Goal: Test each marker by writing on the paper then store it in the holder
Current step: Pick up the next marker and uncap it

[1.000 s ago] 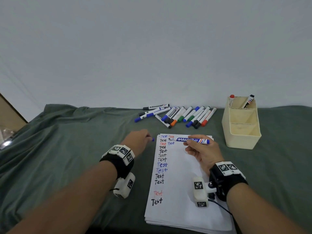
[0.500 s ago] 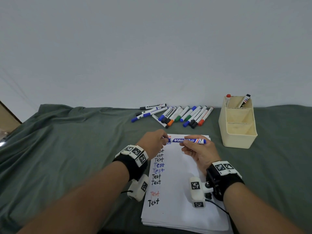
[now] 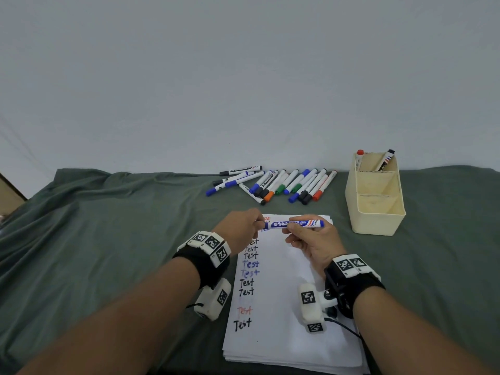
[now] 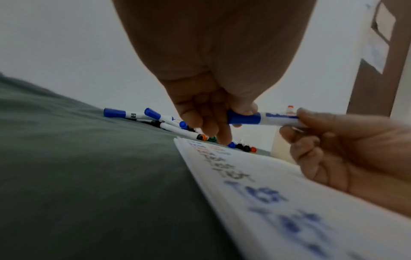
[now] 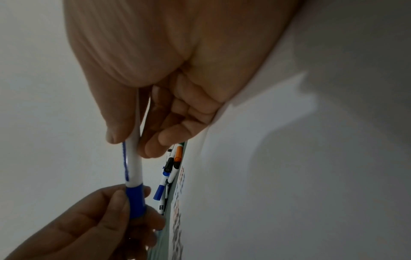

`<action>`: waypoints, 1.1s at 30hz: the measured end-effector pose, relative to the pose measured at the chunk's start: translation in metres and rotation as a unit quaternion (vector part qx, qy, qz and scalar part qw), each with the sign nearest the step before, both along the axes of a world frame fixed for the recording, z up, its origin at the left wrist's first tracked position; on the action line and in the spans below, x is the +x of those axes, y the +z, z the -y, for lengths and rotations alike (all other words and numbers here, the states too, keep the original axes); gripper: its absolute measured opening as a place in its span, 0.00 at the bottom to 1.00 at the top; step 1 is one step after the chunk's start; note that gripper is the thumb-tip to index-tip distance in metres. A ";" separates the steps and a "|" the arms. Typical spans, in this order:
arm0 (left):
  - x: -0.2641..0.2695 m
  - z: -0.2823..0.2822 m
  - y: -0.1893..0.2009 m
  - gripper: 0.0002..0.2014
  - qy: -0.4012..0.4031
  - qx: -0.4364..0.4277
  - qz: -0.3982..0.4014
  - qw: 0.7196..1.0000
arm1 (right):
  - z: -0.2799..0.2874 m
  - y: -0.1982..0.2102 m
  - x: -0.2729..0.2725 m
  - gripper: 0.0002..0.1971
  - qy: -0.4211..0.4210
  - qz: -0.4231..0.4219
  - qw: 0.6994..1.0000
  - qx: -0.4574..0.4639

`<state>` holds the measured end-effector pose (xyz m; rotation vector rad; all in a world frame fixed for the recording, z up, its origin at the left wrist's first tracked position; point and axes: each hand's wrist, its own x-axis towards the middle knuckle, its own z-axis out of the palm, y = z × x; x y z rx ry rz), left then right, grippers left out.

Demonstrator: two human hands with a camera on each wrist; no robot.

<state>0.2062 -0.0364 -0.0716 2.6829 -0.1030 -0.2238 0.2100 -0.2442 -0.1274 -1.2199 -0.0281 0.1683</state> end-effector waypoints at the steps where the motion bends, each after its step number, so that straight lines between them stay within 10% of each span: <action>1: 0.001 -0.002 -0.001 0.09 -0.008 0.013 -0.001 1.000 | 0.000 0.000 0.000 0.04 -0.004 0.000 1.000 0.002; 8: 0.002 -0.017 -0.030 0.56 -0.017 0.211 -0.090 0.973 | 0.001 0.007 -0.003 0.05 -0.051 -0.028 0.997 0.045; 22: 0.015 -0.025 -0.052 0.60 -0.017 0.194 -0.145 0.970 | 0.005 0.058 0.024 0.34 -0.162 0.028 0.986 -0.032; 33: 0.011 -0.025 -0.049 0.55 -0.030 0.194 -0.144 0.970 | 0.112 0.160 0.090 0.31 -0.339 0.213 0.837 -0.374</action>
